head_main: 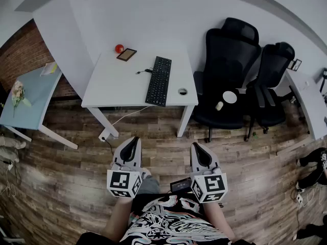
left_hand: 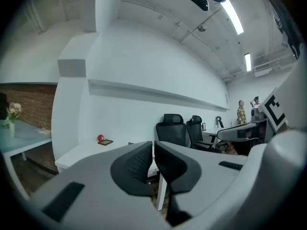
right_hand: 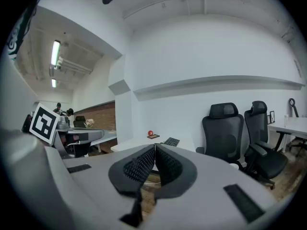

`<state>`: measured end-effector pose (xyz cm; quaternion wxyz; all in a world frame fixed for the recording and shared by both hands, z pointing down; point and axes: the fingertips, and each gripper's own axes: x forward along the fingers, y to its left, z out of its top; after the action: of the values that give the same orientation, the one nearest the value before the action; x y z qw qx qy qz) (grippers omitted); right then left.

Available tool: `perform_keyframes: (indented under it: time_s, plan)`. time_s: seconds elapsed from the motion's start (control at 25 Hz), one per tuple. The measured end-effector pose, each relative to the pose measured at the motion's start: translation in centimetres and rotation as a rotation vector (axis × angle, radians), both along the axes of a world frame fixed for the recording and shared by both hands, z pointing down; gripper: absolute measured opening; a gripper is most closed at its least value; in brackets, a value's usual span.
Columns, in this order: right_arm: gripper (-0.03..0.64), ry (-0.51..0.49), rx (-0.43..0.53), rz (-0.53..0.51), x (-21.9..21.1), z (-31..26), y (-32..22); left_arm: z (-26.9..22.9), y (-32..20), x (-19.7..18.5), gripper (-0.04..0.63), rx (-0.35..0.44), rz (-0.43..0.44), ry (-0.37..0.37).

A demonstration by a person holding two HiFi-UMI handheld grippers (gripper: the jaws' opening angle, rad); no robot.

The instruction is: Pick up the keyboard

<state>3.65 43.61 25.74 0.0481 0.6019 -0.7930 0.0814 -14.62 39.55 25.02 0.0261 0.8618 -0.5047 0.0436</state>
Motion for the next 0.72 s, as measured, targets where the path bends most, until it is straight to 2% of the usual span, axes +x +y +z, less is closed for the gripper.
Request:
perform_keyframes:
  time_s: [0.44,0.72]
  plan:
    - [0.031,-0.015,0.017,-0.011,0.2,-0.5,-0.2,-0.6,0.1,0.2,0.025,0.019,-0.002,-0.005]
    - [0.032,0.036,0.039,-0.051,0.1,-0.7,0.6,-1.2,0.5,1.1,0.025,0.025,-0.008,0.009]
